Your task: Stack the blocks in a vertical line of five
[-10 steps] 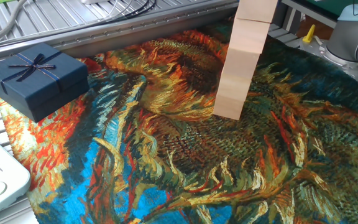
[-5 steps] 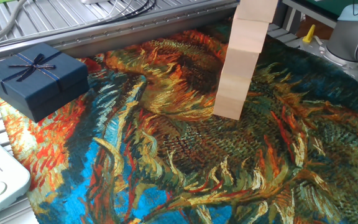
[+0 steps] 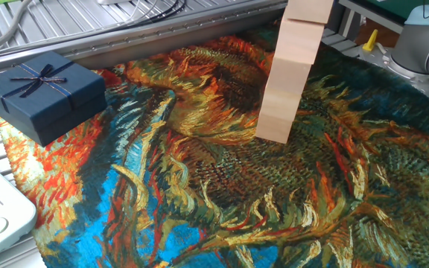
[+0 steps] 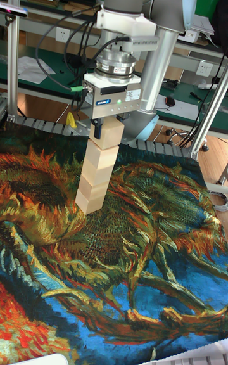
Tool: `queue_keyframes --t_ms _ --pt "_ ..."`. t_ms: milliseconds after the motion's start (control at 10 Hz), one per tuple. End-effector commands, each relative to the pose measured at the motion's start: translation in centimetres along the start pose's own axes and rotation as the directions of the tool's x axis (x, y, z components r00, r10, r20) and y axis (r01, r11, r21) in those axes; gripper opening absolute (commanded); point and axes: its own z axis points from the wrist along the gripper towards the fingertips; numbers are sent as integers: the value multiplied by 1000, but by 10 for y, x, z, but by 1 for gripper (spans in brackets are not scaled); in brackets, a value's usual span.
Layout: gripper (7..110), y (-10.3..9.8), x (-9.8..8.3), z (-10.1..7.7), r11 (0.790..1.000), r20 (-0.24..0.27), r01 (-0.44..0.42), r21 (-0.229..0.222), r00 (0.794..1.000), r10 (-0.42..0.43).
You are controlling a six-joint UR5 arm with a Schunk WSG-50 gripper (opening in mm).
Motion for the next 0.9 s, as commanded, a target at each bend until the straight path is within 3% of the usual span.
queue_keyframes --t_ms 0,800 --pt "7 1 -2 1 1000 8 -8 -4 1000 8" --pt "7 2 -5 3 1000 22 -21 -14 1000 21"
